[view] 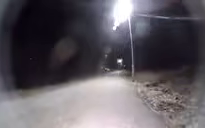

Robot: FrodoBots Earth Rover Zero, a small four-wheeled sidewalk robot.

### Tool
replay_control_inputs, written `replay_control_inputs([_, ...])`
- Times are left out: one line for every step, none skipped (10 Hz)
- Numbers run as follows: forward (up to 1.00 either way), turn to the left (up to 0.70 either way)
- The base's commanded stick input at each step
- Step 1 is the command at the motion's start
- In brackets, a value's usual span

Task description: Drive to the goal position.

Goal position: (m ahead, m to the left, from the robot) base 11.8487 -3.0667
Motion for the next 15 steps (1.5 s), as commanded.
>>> replay_control_inputs([1.0,-0.29])
replay_control_inputs([1.0,-0.1])
replay_control_inputs([1.0,0.0])
replay_control_inputs([1.0,0.0])
replay_control_inputs([1.0,0.0])
replay_control_inputs([1.0,0.0])
replay_control_inputs([1.0,0.0])
replay_control_inputs([1.0,0.0])
replay_control_inputs([1.0,0.0])
replay_control_inputs([1.0,0.0])
replay_control_inputs([1.0,0.0])
replay_control_inputs([1.0,0.0])
replay_control_inputs([1.0,0.0])
replay_control_inputs([1.0,0.0])
replay_control_inputs([1.0,0.0])
